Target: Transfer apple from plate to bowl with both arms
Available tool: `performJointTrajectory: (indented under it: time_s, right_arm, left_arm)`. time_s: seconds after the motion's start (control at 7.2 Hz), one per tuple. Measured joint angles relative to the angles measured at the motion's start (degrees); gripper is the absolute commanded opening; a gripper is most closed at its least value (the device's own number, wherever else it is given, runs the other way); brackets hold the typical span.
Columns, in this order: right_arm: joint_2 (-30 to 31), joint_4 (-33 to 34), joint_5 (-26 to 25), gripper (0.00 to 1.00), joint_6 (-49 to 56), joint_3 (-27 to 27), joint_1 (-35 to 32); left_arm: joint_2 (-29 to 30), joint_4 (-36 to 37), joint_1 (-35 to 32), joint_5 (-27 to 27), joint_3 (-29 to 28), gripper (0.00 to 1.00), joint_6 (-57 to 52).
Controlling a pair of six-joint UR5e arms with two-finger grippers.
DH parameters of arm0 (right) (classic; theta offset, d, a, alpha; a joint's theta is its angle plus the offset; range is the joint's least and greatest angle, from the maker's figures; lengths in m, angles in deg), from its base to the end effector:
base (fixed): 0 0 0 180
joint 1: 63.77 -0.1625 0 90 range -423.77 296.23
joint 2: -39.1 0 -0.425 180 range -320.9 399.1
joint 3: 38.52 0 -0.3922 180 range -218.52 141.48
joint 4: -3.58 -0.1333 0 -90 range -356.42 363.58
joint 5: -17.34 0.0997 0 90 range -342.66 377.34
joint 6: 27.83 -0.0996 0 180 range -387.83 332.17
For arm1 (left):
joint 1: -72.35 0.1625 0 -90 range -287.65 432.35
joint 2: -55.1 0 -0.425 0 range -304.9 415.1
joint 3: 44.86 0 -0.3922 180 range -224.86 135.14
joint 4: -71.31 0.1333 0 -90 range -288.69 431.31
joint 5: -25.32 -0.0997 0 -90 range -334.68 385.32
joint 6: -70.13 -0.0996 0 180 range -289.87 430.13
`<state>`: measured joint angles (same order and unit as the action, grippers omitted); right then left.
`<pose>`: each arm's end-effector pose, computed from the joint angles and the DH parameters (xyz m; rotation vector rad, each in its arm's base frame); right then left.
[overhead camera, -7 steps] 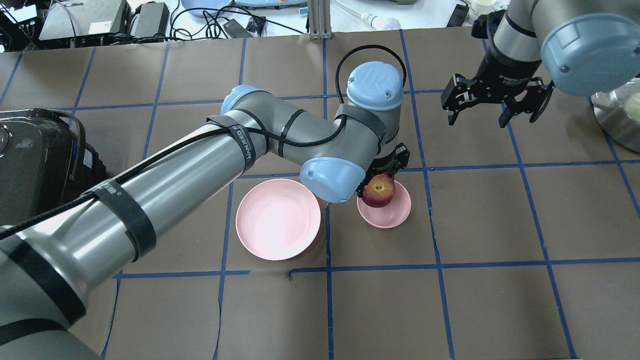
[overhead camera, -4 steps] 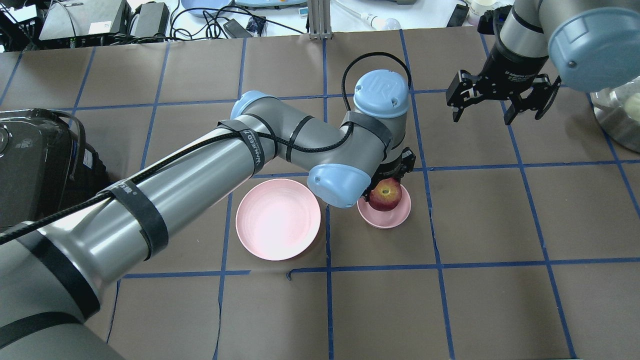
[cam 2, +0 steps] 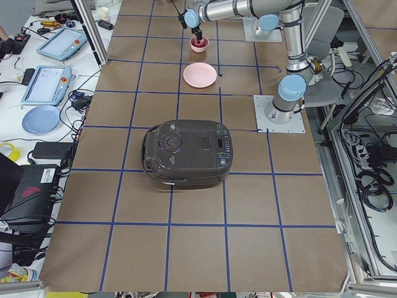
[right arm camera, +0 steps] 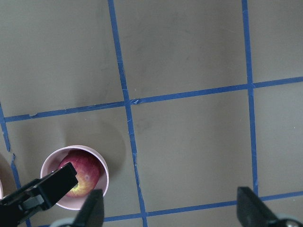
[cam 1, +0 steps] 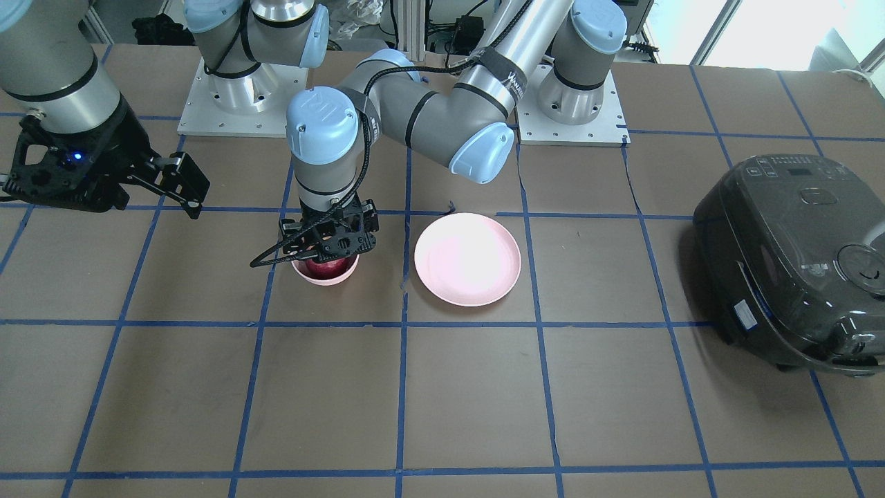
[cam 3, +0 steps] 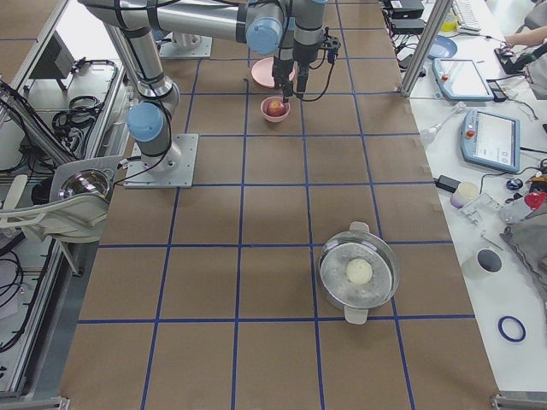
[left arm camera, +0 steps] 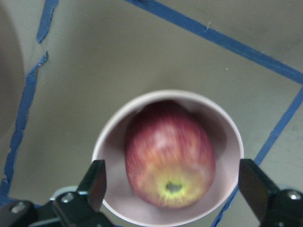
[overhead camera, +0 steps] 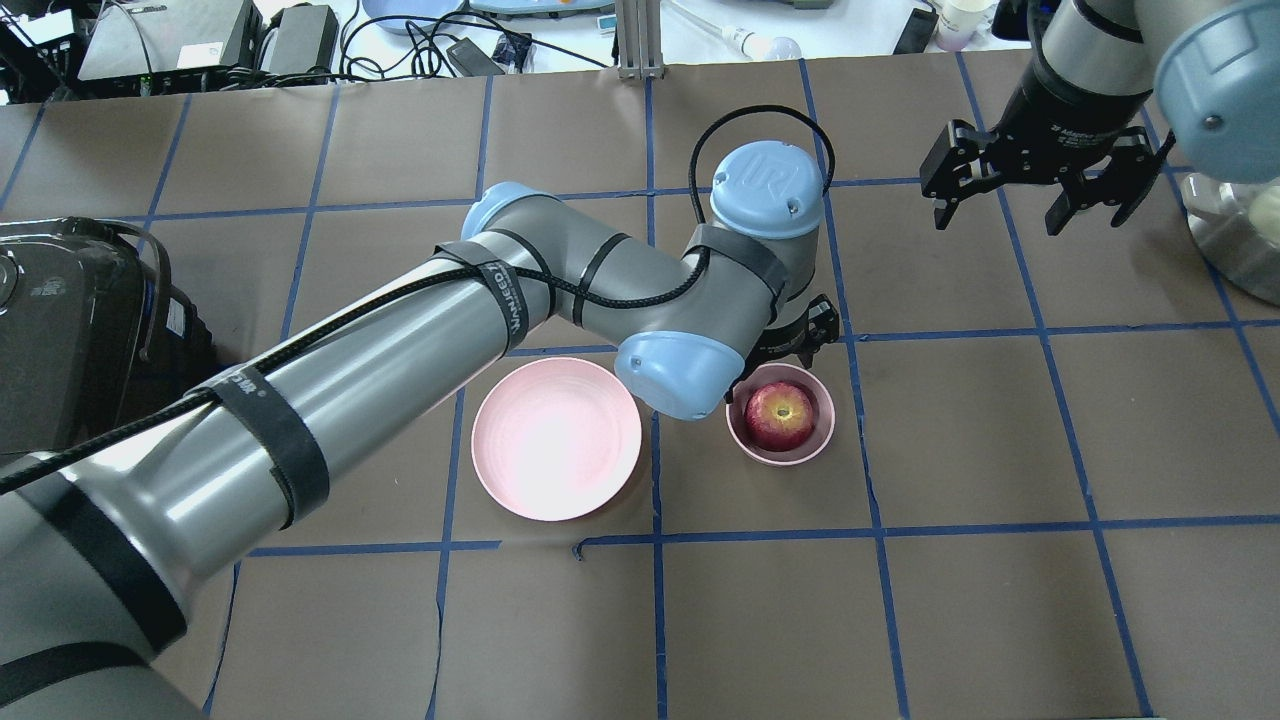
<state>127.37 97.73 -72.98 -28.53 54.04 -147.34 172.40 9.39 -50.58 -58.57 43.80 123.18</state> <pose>0.0755 -0.5151 0.4581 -0.1950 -3.1301 -0.0043 -0.4746 -0.4681 0.2732 0.5277 -2.9914 -0.0694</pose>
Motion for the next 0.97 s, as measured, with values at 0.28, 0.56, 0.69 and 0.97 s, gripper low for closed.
performJointTrajectory:
  time_s: [0.28,0.56,0.69,0.97]
  right_arm:
    - [1.0,0.0,0.3,1.00,0.0,0.1,-0.3]
    - [1.7,-0.1,0.0,1.00,-0.1,0.2,-3.2]
    - [1.7,0.0,-0.3,1.00,-0.1,0.2,-5.6]
    - [1.5,0.5,-0.1,1.00,0.4,0.1,-7.5]
  left_arm:
    - [-5.5,-4.1,1.6,0.1,-0.3,1.00,-6.5]
    - [-13.0,-12.2,2.8,-0.2,-0.8,1.00,-12.7]
    - [-16.5,-15.3,3.0,-0.3,-0.8,1.00,-14.0]
    - [-21.8,-22.2,3.9,-0.5,-0.5,1.00,-16.6]
